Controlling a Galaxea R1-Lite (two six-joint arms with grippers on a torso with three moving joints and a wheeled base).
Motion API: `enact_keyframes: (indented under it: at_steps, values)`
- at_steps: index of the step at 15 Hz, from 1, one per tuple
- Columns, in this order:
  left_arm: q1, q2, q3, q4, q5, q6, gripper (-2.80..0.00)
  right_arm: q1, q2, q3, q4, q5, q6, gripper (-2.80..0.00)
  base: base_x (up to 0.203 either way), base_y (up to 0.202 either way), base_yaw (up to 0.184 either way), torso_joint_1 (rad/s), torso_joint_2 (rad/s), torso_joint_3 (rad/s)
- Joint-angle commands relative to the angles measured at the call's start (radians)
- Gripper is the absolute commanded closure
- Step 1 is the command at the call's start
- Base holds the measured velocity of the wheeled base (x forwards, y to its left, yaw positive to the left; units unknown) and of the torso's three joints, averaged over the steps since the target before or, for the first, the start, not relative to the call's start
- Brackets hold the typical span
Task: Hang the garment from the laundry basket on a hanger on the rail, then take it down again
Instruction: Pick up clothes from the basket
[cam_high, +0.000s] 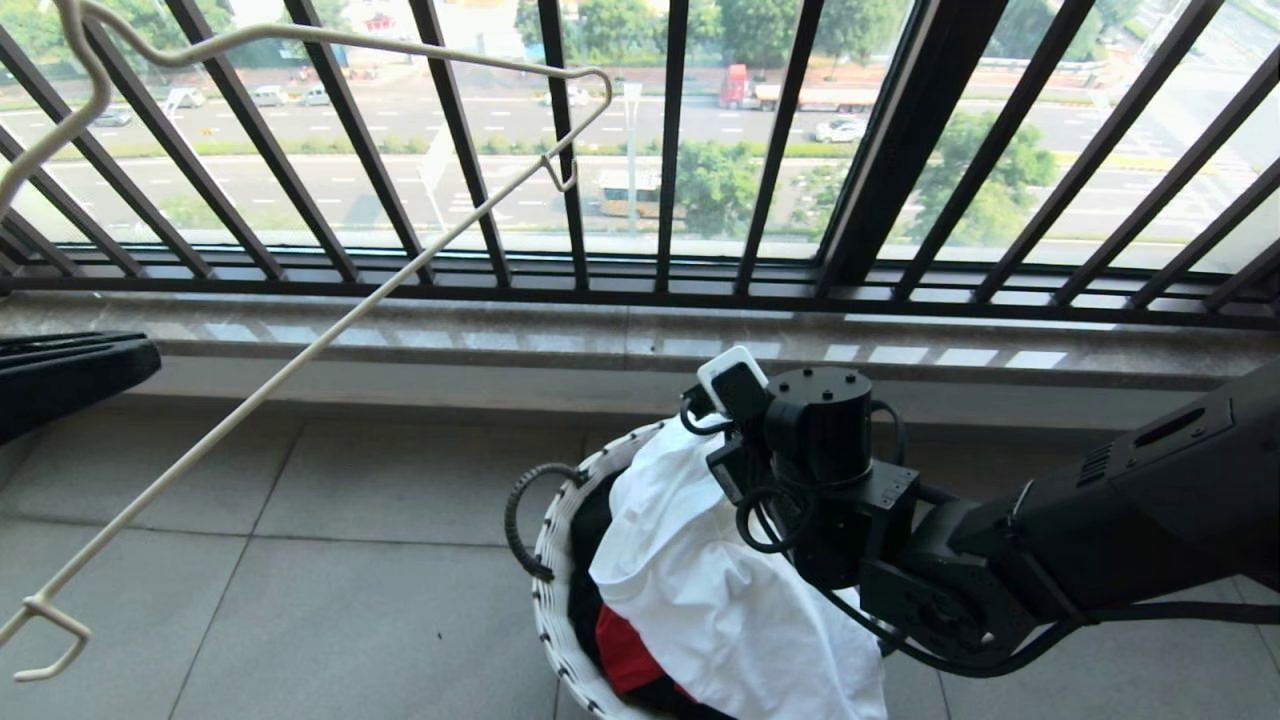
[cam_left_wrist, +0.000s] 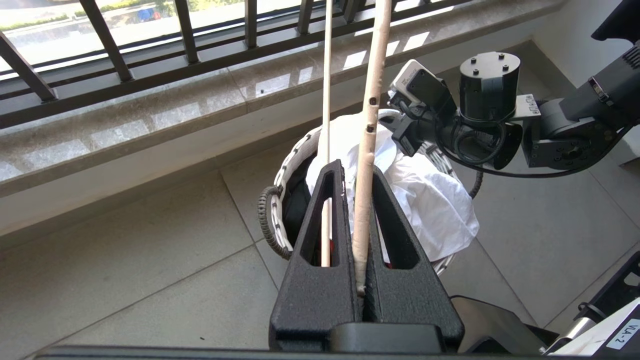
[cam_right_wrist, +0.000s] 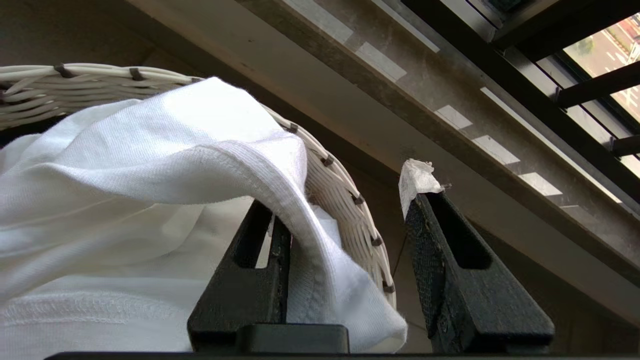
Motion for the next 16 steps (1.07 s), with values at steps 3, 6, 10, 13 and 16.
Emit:
enact_keyframes:
  at_steps: [3,6,10,13,16]
  values:
    - [0.000,0.007,0.003,0.005,0.001,0.001,0.00,0.002,-0.041,0.000,-0.005,0.000,-0.002,0.00,0.000,0.000,0.000,0.000,0.00,0.000]
    - [0.000,0.018,0.021,0.007,-0.002,0.023,0.00,0.005,-0.094,-0.001,-0.002,0.031,-0.004,0.00,0.000,0.000,0.000,0.000,0.00,0.000]
    - [-0.001,0.028,0.026,0.004,-0.005,0.022,0.00,0.030,-0.162,-0.025,-0.003,0.072,-0.002,0.00,0.000,0.000,0.000,0.000,0.00,0.000]
    - [-0.001,0.015,0.037,-0.001,-0.054,0.017,0.00,0.054,-0.204,-0.070,-0.006,0.084,0.010,0.00,0.000,0.000,0.000,0.000,0.00,0.000]
    - [-0.001,0.025,0.052,-0.002,-0.059,0.014,0.00,0.079,-0.252,-0.077,-0.006,0.106,0.065,0.00,0.000,0.000,0.000,0.000,0.00,0.000]
